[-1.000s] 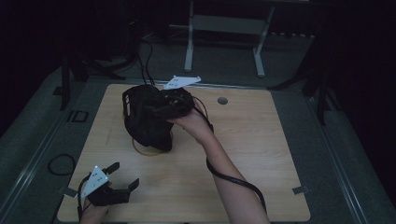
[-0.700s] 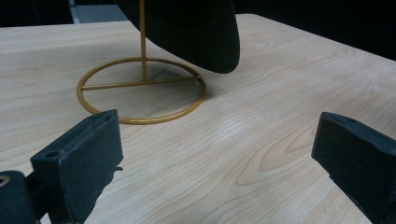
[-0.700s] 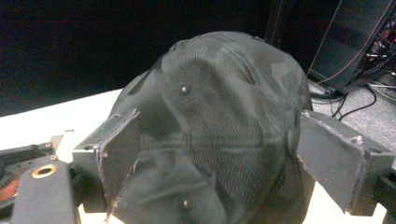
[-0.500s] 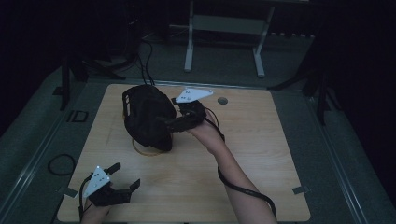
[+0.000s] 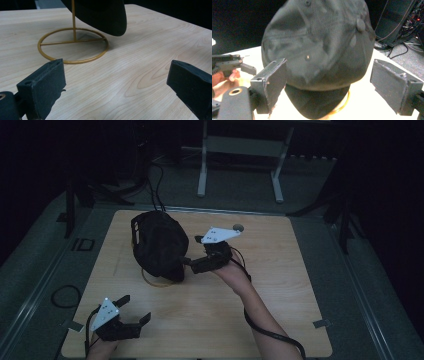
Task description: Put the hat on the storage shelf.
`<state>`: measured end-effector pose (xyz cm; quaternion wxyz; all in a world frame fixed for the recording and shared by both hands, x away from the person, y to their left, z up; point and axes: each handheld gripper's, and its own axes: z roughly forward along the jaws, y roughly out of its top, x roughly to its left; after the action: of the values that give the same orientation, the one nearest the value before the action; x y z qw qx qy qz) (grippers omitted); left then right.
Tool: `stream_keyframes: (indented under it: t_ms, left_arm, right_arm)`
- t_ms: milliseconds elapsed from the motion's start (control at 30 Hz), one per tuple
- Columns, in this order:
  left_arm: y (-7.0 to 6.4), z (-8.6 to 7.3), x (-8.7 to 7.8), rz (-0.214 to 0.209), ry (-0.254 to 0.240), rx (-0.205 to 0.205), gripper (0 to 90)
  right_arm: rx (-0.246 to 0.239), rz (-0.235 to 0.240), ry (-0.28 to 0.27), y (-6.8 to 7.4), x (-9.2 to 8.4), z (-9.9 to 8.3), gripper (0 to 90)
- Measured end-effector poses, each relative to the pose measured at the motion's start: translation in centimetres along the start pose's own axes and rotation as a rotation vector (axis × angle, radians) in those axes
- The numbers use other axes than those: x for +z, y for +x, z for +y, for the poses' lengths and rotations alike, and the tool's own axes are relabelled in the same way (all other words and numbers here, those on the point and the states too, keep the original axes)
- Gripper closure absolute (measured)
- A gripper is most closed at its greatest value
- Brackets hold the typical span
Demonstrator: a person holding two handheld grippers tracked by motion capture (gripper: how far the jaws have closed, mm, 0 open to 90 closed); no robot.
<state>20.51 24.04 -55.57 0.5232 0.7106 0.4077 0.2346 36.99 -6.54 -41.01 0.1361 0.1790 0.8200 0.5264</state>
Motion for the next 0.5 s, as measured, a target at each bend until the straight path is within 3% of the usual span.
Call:
stream_keyframes:
  t_ms: [500]
  left_arm:
    - [0.0, -0.1, 0.2, 0.0, 0.006, 0.002, 2.4]
  right_arm:
    - [0.029, 0.021, 0.016, 0.8, -1.8, -5.4, 13.5]
